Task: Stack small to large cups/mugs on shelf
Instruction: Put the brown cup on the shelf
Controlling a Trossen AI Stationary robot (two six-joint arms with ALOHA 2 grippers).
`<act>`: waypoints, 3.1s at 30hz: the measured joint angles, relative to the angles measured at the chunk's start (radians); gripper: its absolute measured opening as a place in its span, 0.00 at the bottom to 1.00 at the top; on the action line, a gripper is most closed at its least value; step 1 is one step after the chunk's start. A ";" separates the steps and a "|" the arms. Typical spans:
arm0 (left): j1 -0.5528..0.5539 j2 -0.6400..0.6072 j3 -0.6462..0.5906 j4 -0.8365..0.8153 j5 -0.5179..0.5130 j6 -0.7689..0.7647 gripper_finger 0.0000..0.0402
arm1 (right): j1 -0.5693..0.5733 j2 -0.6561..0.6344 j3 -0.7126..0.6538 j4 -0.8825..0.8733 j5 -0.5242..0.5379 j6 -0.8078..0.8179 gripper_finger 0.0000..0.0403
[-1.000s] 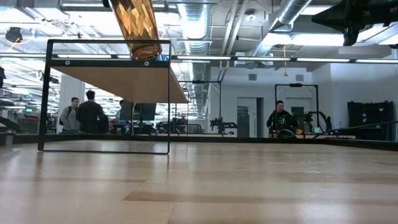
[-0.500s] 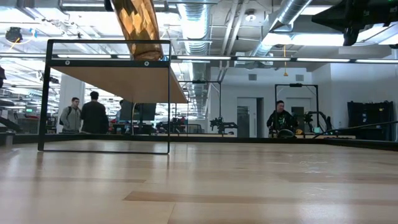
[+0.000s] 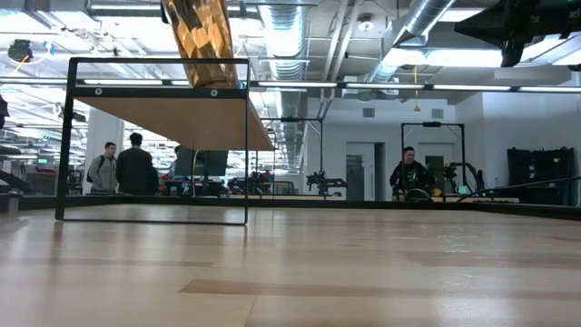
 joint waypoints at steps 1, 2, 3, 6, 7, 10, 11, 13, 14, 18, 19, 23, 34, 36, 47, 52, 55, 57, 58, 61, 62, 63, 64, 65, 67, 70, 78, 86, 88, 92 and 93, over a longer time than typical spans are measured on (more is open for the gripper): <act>0.000 0.002 0.000 0.002 0.000 0.001 0.00 | 0.000 0.000 0.000 0.000 0.000 0.000 0.06; 0.000 0.003 0.000 0.002 0.000 0.005 0.00 | 0.000 0.000 0.000 -0.002 0.000 0.000 0.06; 0.000 0.003 0.000 0.002 0.001 0.012 0.00 | 0.000 0.000 0.000 -0.003 0.000 0.000 0.06; 0.000 0.001 0.000 0.001 0.001 0.016 0.00 | 0.000 0.000 0.000 -0.002 0.000 0.000 0.06; 0.003 0.002 0.000 0.001 0.001 0.016 0.00 | 0.000 0.000 0.000 -0.002 0.000 0.000 0.06; 0.004 0.002 0.000 0.001 0.006 0.016 0.00 | 0.000 0.000 0.000 -0.002 0.000 0.000 0.06; 0.004 0.002 0.000 0.001 0.011 0.019 0.00 | 0.000 0.000 0.000 -0.002 0.000 0.000 0.06; 0.005 -0.001 0.000 0.001 0.017 0.018 0.00 | 0.000 0.000 0.000 -0.002 0.000 0.000 0.06; 0.008 -0.004 0.000 0.001 0.023 0.016 0.00 | 0.000 0.000 0.000 -0.002 0.000 0.000 0.06; 0.010 -0.029 0.000 0.001 0.031 0.015 0.00 | 0.000 0.000 0.000 -0.002 0.000 0.000 0.06; 0.013 -0.036 0.000 0.001 0.031 0.016 0.00 | 0.000 0.000 0.000 -0.003 0.000 0.000 0.06; 0.024 -0.067 0.000 0.001 0.024 -0.006 0.00 | 0.000 0.000 0.000 -0.003 0.000 0.000 0.06; 0.025 -0.154 0.001 0.000 0.034 0.027 0.00 | 0.000 0.000 0.000 -0.003 0.030 -0.008 0.06; 0.025 -0.183 0.000 0.001 0.027 0.016 0.00 | 0.000 0.000 0.000 -0.003 0.030 -0.008 0.06; 0.026 -0.247 0.240 0.005 -0.055 0.038 0.00 | -0.001 0.000 0.000 0.013 0.080 -0.001 0.06; 0.026 -0.240 0.222 0.003 0.012 0.020 0.00 | -0.015 0.000 0.000 0.021 0.082 0.000 0.06; 0.025 -0.248 0.149 0.003 0.037 0.014 0.00 | -0.032 0.000 0.000 0.020 0.082 0.000 0.06; 0.025 -0.268 0.076 0.001 0.038 0.015 0.00 | -0.044 0.000 0.000 0.021 0.083 0.000 0.06; 0.026 -0.275 0.038 -0.001 0.037 0.016 0.00 | -0.050 0.000 0.000 0.021 0.082 0.000 0.06; 0.026 -0.288 -0.071 0.000 0.041 0.017 0.00 | -0.062 0.000 0.000 0.021 0.081 0.000 0.06; 0.026 -0.291 -0.099 -0.001 0.040 0.014 0.00 | -0.066 0.000 0.000 0.021 0.081 0.000 0.06; 0.025 -0.294 -0.124 -0.001 0.039 0.014 0.00 | -0.068 0.000 0.000 0.021 0.081 0.000 0.06; 0.026 -0.298 -0.145 0.000 0.036 0.013 0.00 | -0.069 0.000 0.000 0.021 0.081 0.000 0.06; 0.026 -0.299 -0.162 0.000 0.031 0.014 0.00 | -0.068 0.000 0.000 0.020 0.080 0.000 0.06; 0.026 -0.294 -0.182 0.002 0.027 0.029 0.00 | -0.068 0.000 0.000 0.020 0.080 0.000 0.06; 0.032 -0.287 -0.216 0.001 -0.017 0.028 0.00 | -0.068 0.000 0.000 0.020 0.079 0.000 0.06; 0.048 -0.266 -0.232 0.001 -0.027 0.032 0.00 | -0.065 0.000 0.000 0.014 0.075 0.000 0.06; 0.049 -0.225 -0.232 0.003 -0.024 0.024 0.00 | -0.064 0.000 0.000 0.013 0.075 0.000 0.06; 0.049 -0.214 -0.232 0.005 -0.002 0.026 0.00 | -0.065 0.000 0.000 0.012 0.075 0.000 0.06; 0.049 -0.204 -0.230 0.005 0.011 0.037 0.00 | -0.064 0.000 0.000 0.012 0.075 0.000 0.06; 0.049 -0.201 -0.230 0.004 0.006 0.038 0.00 | -0.065 0.000 0.000 0.012 0.075 0.000 0.06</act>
